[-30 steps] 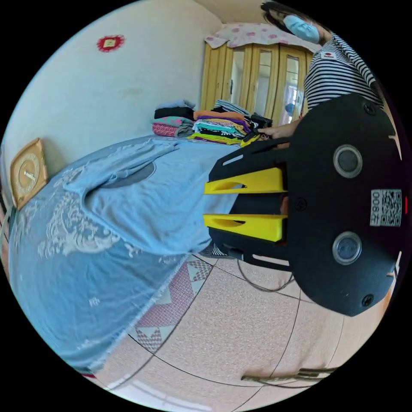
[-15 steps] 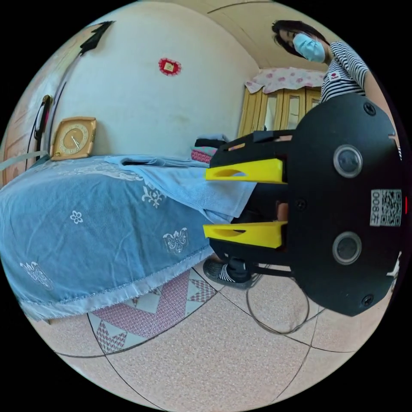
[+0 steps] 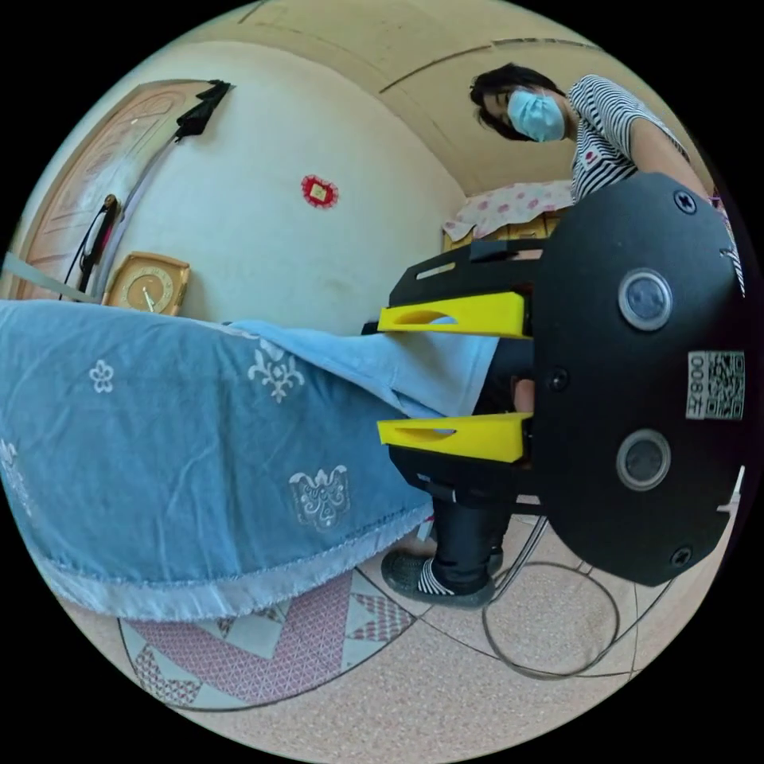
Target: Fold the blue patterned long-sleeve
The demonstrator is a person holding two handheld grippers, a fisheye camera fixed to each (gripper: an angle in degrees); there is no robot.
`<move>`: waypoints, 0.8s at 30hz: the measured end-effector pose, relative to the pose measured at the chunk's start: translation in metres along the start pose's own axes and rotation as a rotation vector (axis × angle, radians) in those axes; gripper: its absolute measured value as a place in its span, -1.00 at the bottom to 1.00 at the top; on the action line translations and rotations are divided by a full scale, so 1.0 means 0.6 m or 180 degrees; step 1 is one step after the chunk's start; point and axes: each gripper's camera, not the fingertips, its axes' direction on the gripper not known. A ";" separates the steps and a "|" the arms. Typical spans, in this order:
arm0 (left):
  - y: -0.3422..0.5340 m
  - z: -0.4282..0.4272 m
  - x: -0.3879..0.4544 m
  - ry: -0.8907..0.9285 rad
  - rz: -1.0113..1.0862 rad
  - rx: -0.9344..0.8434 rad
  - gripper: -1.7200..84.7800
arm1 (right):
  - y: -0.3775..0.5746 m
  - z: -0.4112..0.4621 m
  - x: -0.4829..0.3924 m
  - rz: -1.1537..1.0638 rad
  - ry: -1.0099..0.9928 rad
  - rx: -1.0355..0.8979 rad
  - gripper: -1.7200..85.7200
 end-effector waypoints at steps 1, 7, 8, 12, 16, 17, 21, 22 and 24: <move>0.006 -0.002 -0.010 0.0106 0.0049 -0.0057 -0.66 | 0.007 0.006 0.006 0.0014 -0.0053 0.0024 -0.82; 0.036 -0.036 -0.029 0.0372 0.0273 -0.0109 -0.84 | 0.042 0.039 0.041 0.0071 -0.0261 0.0133 -0.81; 0.039 -0.043 -0.026 0.0390 0.0329 -0.0158 -0.85 | 0.045 0.042 0.045 0.0077 -0.0274 0.0145 -0.81; 0.045 -0.066 -0.014 0.0426 0.0503 -0.0245 -0.88 | 0.073 0.060 0.082 0.0144 -0.0400 0.0262 -0.80; 0.047 -0.078 -0.013 0.0268 0.0540 -0.0393 -0.90 | 0.100 0.080 0.122 0.0209 -0.0558 0.0384 -0.78; 0.048 -0.079 -0.014 0.0220 0.0523 -0.0437 -0.90 | 0.104 0.083 0.127 0.0216 -0.0588 0.0395 -0.78; 0.053 -0.084 -0.018 0.0128 0.0484 -0.0452 -0.91 | 0.129 0.108 0.164 0.0247 -0.0653 0.0440 -0.76; 0.055 -0.086 -0.020 0.0110 0.0469 -0.0445 -0.91 | 0.135 0.116 0.176 0.0258 -0.0692 0.0460 -0.75; 0.057 -0.088 -0.022 0.0083 0.0443 -0.0440 -0.91 | 0.142 0.129 0.195 0.0266 -0.0782 0.0475 -0.75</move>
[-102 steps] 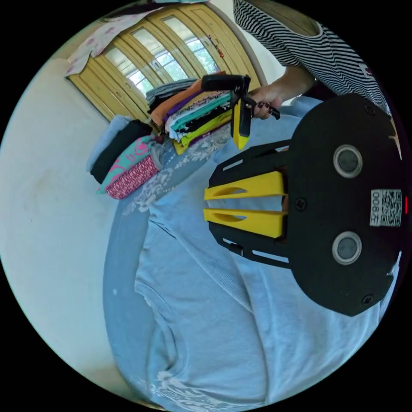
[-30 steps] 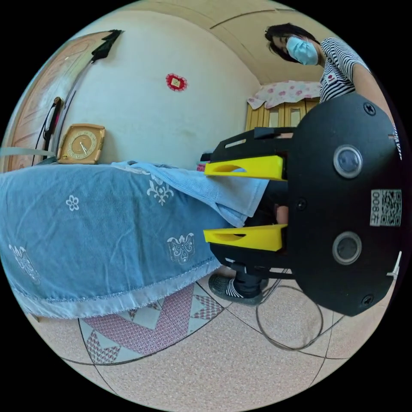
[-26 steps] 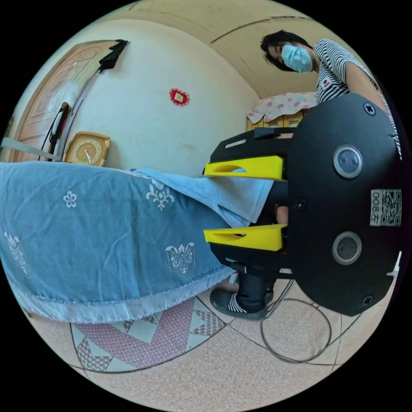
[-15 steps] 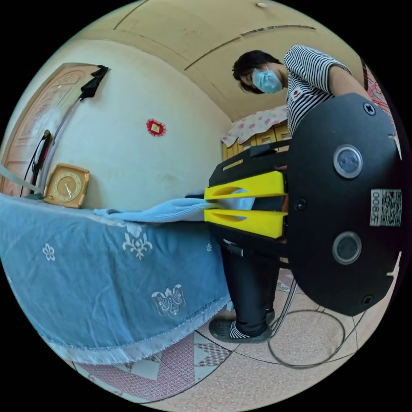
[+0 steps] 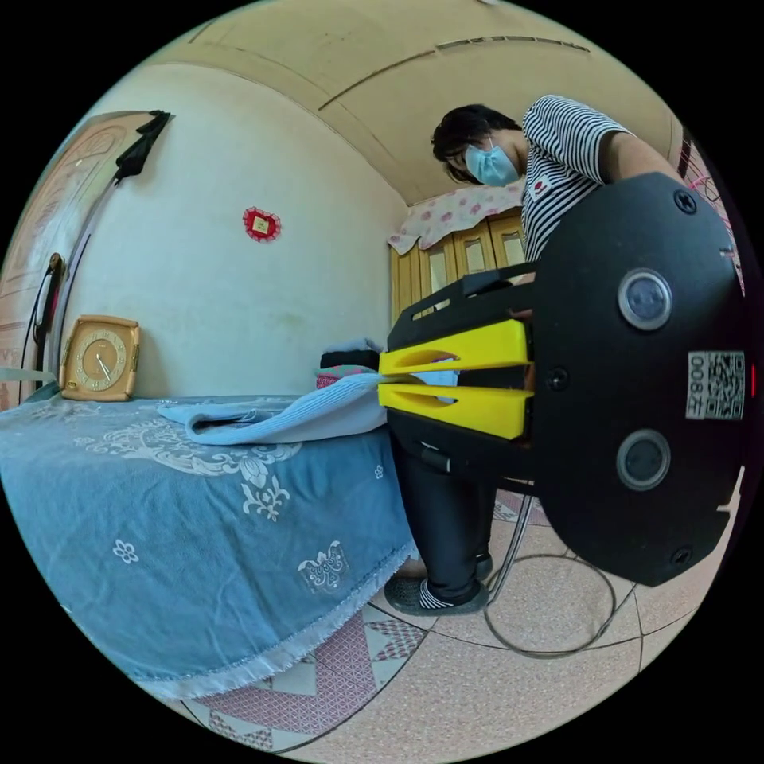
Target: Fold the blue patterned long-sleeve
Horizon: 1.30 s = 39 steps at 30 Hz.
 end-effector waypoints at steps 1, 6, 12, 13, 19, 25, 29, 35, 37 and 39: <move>0.001 -0.001 0.000 -0.0020 -0.0009 -0.0003 -0.91 | 0.004 0.008 0.014 0.0009 -0.0062 -0.0018 -0.74; 0.005 -0.005 0.003 -0.0091 -0.0029 0.0010 -0.91 | 0.017 0.044 0.065 0.0040 -0.0348 -0.0142 -0.73; 0.009 -0.007 0.007 -0.0156 -0.0064 -0.0005 -0.91 | 0.031 0.073 0.145 0.0265 -0.0935 -0.0095 -0.75; 0.010 -0.008 0.009 -0.0168 -0.0068 0.0001 -0.91 | 0.033 0.075 0.157 0.0282 -0.1032 -0.0059 -0.76; 0.011 -0.024 0.026 -0.0182 -0.0044 0.0073 -0.91 | 0.037 0.077 0.198 0.0309 -0.1424 -0.0061 -0.85; 0.005 -0.054 0.070 -0.0028 0.0179 0.0207 -0.92 | 0.040 0.021 0.184 -0.0110 -0.1883 0.0075 -0.89; -0.007 -0.064 0.113 0.0055 0.0398 0.0155 -0.92 | 0.032 -0.019 0.153 -0.0439 -0.2050 0.0169 -0.90; -0.016 -0.083 0.148 0.0173 0.0539 0.0188 -0.92 | 0.012 -0.066 0.112 -0.0865 -0.2158 0.0202 -0.91; -0.015 -0.091 0.151 0.0222 0.0511 0.0235 -0.92 | 0.007 -0.076 0.115 -0.0868 -0.2199 0.0237 -0.91; -0.014 -0.099 0.163 0.0249 0.0570 0.0241 -0.92 | 0.006 -0.086 0.112 -0.0917 -0.2210 0.0238 -0.91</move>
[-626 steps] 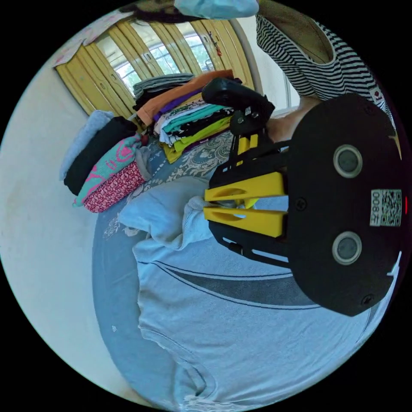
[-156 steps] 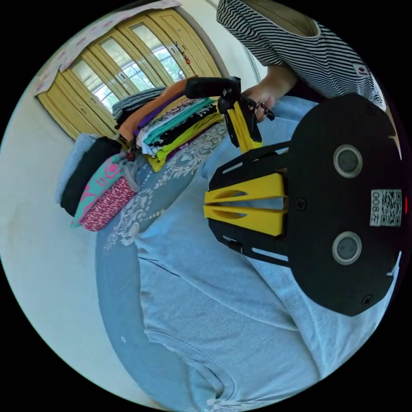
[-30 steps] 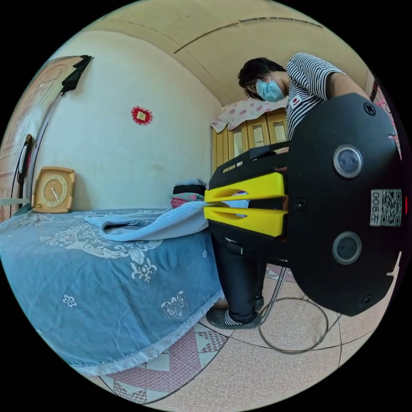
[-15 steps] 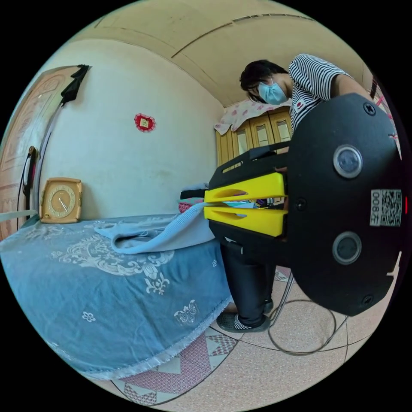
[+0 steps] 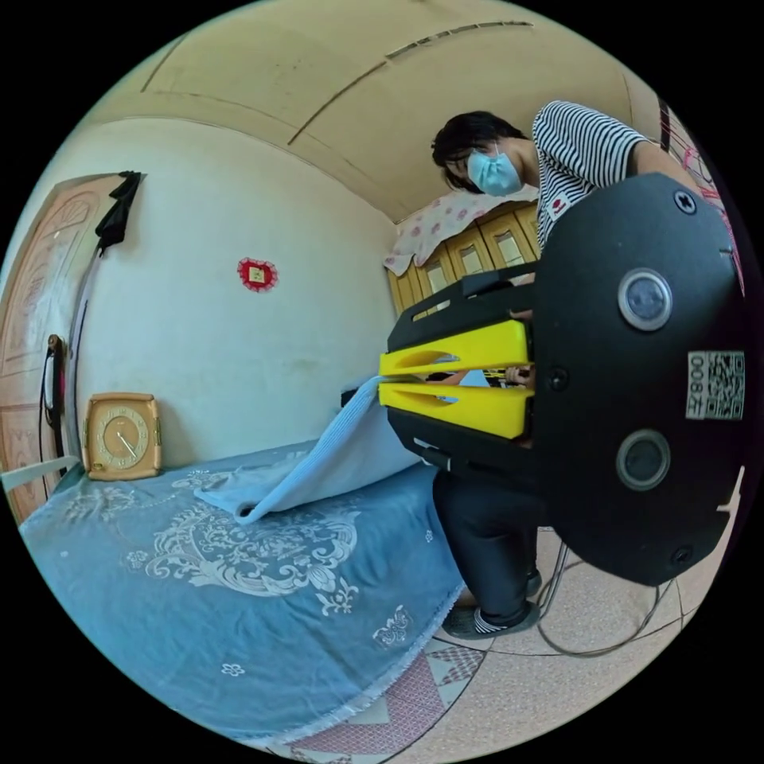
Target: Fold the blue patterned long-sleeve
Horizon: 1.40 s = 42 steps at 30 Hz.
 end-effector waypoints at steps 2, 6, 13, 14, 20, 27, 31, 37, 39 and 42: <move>-0.005 -0.009 0.023 0.0060 0.0110 -0.0027 -0.93 | -0.003 -0.005 -0.011 -0.0068 0.0002 -0.0050 -0.91; -0.016 -0.027 0.062 0.0076 0.0274 -0.0046 -0.93 | -0.010 -0.030 -0.034 -0.0197 -0.0092 -0.0011 -0.91; -0.033 -0.065 0.127 0.0407 0.0586 -0.0001 -0.93 | -0.023 -0.086 -0.080 -0.0471 -0.0400 0.0094 -0.90; -0.035 -0.073 0.137 0.0376 0.0604 0.0000 -0.93 | -0.023 -0.092 -0.084 -0.0489 -0.0392 0.0102 -0.90; -0.044 -0.104 0.180 0.0527 0.0799 -0.0061 -0.93 | -0.030 -0.130 -0.113 -0.0644 -0.0443 0.0020 -0.91; -0.062 -0.147 0.218 0.0615 0.0985 0.0057 -0.93 | -0.048 -0.194 -0.135 -0.0828 -0.0617 0.0190 -0.91; -0.075 -0.158 0.206 0.0686 0.0833 0.0100 -0.93 | -0.069 -0.208 -0.115 -0.0758 -0.0631 0.0160 -0.91; -0.124 -0.165 0.188 0.0621 0.0552 0.0331 -0.93 | -0.130 -0.212 -0.078 -0.0508 -0.0505 0.0270 -0.91; -0.149 -0.161 0.189 0.0589 0.0538 0.0331 -0.93 | -0.157 -0.208 -0.071 -0.0459 -0.0468 0.0303 -0.91; -0.200 -0.149 0.189 0.0542 0.0472 0.0371 -0.93 | -0.215 -0.192 -0.055 -0.0317 -0.0406 0.0354 -0.91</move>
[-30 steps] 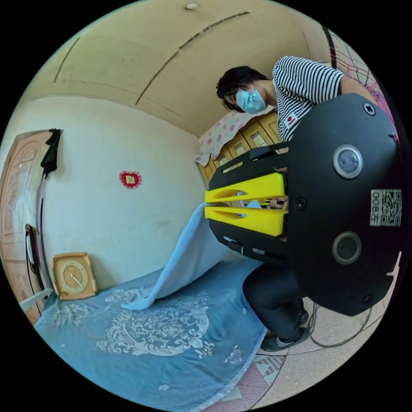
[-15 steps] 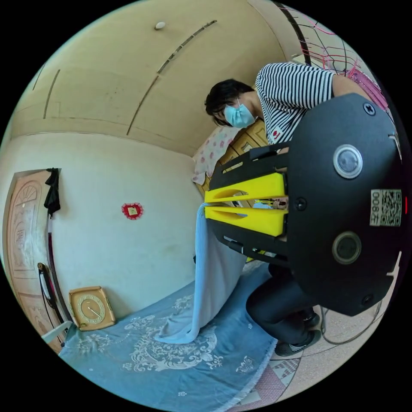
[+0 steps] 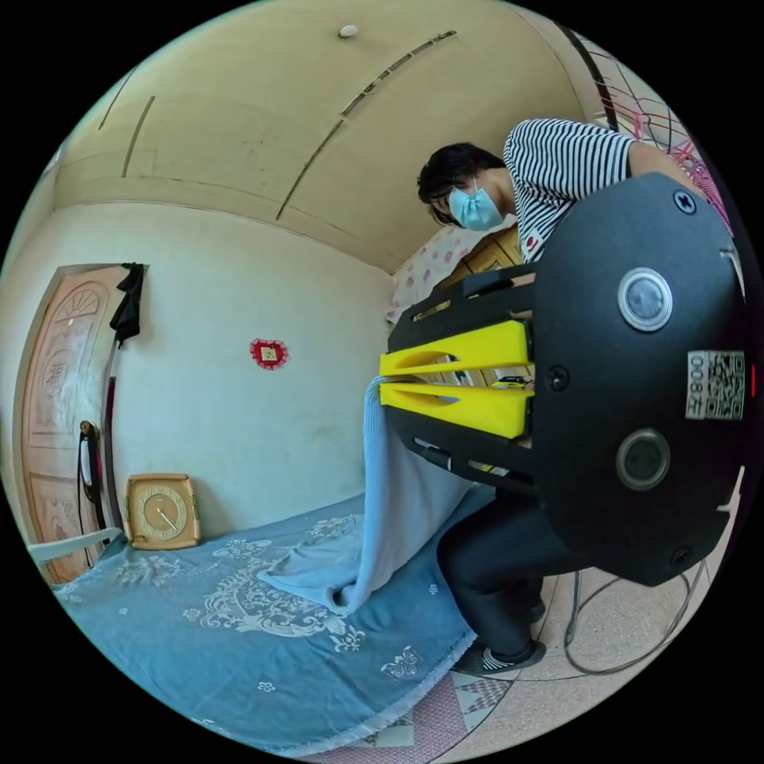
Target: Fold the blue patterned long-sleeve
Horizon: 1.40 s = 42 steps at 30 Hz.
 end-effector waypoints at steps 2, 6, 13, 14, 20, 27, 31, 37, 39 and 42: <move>-0.046 0.018 -0.012 -0.0064 -0.0048 0.0053 -0.93 | -0.041 0.021 0.014 0.0078 0.0081 -0.0002 -0.91; -0.129 0.057 -0.036 -0.0216 -0.0139 0.0095 -0.92 | -0.158 0.098 0.050 0.0179 0.0309 -0.0117 -0.91; -0.329 0.170 -0.095 -0.0482 -0.0224 0.0141 -0.92 | -0.388 0.270 0.131 0.0348 0.0575 -0.0242 -0.91; -0.364 0.190 -0.106 -0.0541 -0.0227 0.0138 -0.92 | -0.408 0.286 0.138 0.0356 0.0609 -0.0258 -0.91; -0.525 0.285 -0.174 -0.0767 -0.0320 0.0152 -0.92 | -0.585 0.430 0.230 0.0540 0.0838 -0.0349 -0.91; -0.667 0.376 -0.255 -0.1127 -0.0479 0.0027 -0.92 | -0.748 0.578 0.338 0.0765 0.1127 -0.0492 -0.90; -0.734 0.422 -0.297 -0.1250 -0.0596 0.0049 -0.92 | -0.817 0.641 0.381 0.0924 0.1282 -0.0545 -0.90; -0.817 0.498 -0.322 -0.1380 -0.0640 -0.0049 -0.91 | -0.906 0.745 0.382 0.0953 0.1427 -0.0671 -0.91; -0.836 0.518 -0.324 -0.1512 -0.0679 -0.0083 -0.90 | -0.929 0.777 0.377 0.0967 0.1473 -0.0694 -0.90; -0.860 0.545 -0.324 -0.1621 -0.0781 -0.0074 -0.88 | -0.962 0.823 0.366 0.1054 0.1515 -0.0700 -0.90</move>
